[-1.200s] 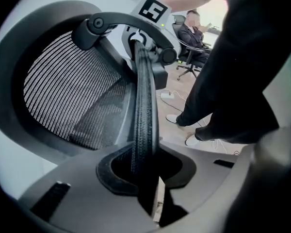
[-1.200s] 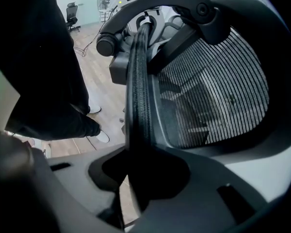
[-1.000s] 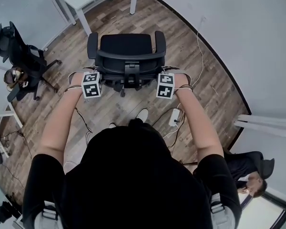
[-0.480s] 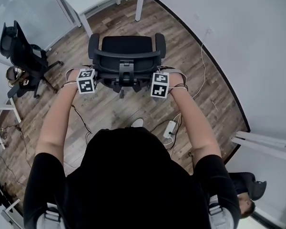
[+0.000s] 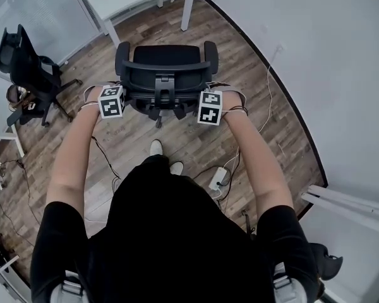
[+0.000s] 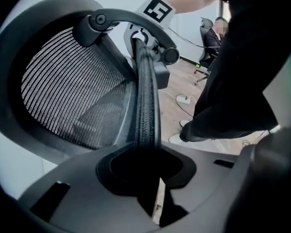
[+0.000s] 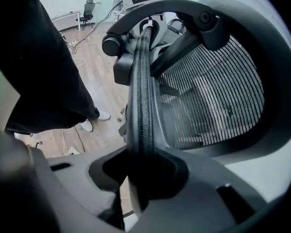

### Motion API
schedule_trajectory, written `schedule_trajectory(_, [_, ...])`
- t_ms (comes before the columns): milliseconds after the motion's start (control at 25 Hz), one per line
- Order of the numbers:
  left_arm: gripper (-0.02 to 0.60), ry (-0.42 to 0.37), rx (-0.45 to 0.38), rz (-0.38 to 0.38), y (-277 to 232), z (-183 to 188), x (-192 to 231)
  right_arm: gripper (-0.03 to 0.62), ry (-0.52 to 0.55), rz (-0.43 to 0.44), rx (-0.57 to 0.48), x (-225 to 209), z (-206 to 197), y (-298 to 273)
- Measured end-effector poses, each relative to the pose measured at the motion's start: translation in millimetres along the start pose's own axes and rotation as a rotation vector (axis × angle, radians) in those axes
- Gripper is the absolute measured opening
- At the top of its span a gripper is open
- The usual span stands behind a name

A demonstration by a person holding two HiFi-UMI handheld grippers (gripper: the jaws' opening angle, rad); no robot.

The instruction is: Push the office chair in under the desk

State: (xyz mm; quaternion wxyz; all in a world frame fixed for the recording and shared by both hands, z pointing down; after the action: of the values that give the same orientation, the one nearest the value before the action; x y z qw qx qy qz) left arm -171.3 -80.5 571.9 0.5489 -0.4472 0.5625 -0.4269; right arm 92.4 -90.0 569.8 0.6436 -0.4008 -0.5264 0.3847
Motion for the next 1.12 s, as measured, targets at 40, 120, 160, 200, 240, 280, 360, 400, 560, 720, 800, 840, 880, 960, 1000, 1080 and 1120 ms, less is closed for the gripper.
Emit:
schedule_trajectory(40, [0.077,0.005,0.002,-0.005,-1,3,6,0.089,0.004,-0.003,-0.002,-6,-4,-2])
schedule_trajectory(120, [0.077,0.012,0.003,-0.010,-3,8,19,0.087,0.013,-0.005,-0.005,-19,-10,-7])
schedule_trajectory(160, [0.077,0.016,0.004,-0.009,-4,10,24,0.087,0.017,-0.006,-0.006,-25,-13,-9])
schedule_trajectory(200, [0.077,0.019,0.003,-0.007,-5,12,28,0.088,0.021,-0.005,-0.005,-30,-15,-11])
schedule_trajectory(240, [0.075,0.021,0.003,-0.004,-7,13,32,0.087,0.025,-0.005,-0.005,-35,-17,-14])
schedule_trajectory(280, [0.075,0.023,0.002,0.000,-8,16,36,0.087,0.029,-0.003,-0.006,-39,-20,-17])
schedule_trajectory(360, [0.075,0.027,0.004,0.004,-12,21,46,0.087,0.035,0.002,-0.011,-50,-27,-23])
schedule_trajectory(400, [0.075,0.029,0.006,0.005,-14,24,51,0.088,0.039,0.004,-0.013,-56,-31,-26])
schedule_trajectory(560, [0.075,0.048,0.005,0.002,-18,34,74,0.088,0.053,0.012,-0.010,-80,-43,-35])
schedule_trajectory(720, [0.075,0.080,0.011,-0.007,-23,42,95,0.089,0.084,0.009,-0.020,-107,-54,-47])
schedule_trajectory(800, [0.075,0.098,0.017,-0.015,-28,52,105,0.089,0.099,0.013,-0.024,-117,-65,-54])
schedule_trajectory(840, [0.077,0.107,0.019,-0.020,-29,56,110,0.089,0.105,0.016,-0.024,-123,-70,-56])
schedule_trajectory(880, [0.077,0.114,0.021,-0.024,-29,60,114,0.089,0.112,0.018,-0.023,-129,-74,-58])
schedule_trajectory(960, [0.077,0.126,0.021,-0.028,-30,66,124,0.089,0.124,0.018,-0.024,-141,-81,-63])
schedule_trajectory(1000, [0.077,0.130,0.019,-0.028,-31,68,127,0.089,0.131,0.018,-0.025,-145,-84,-66])
schedule_trajectory(1080, [0.077,0.139,0.015,-0.027,-33,73,132,0.089,0.142,0.017,-0.028,-152,-90,-70])
schedule_trajectory(1120, [0.077,0.143,0.014,-0.026,-35,76,134,0.089,0.147,0.012,-0.030,-154,-92,-72])
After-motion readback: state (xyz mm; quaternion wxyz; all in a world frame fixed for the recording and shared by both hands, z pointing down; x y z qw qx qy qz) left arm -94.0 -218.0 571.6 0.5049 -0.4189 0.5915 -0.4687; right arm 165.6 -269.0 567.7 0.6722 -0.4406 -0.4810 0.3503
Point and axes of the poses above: the fingertips, and each gripper's own axes: y backward along the fingers, x to its left, z out of its top, the point moved 7 cm from there along y, backward along the fingers, and after that the axes turned 13 degrees about x, right-handed, at the moved point
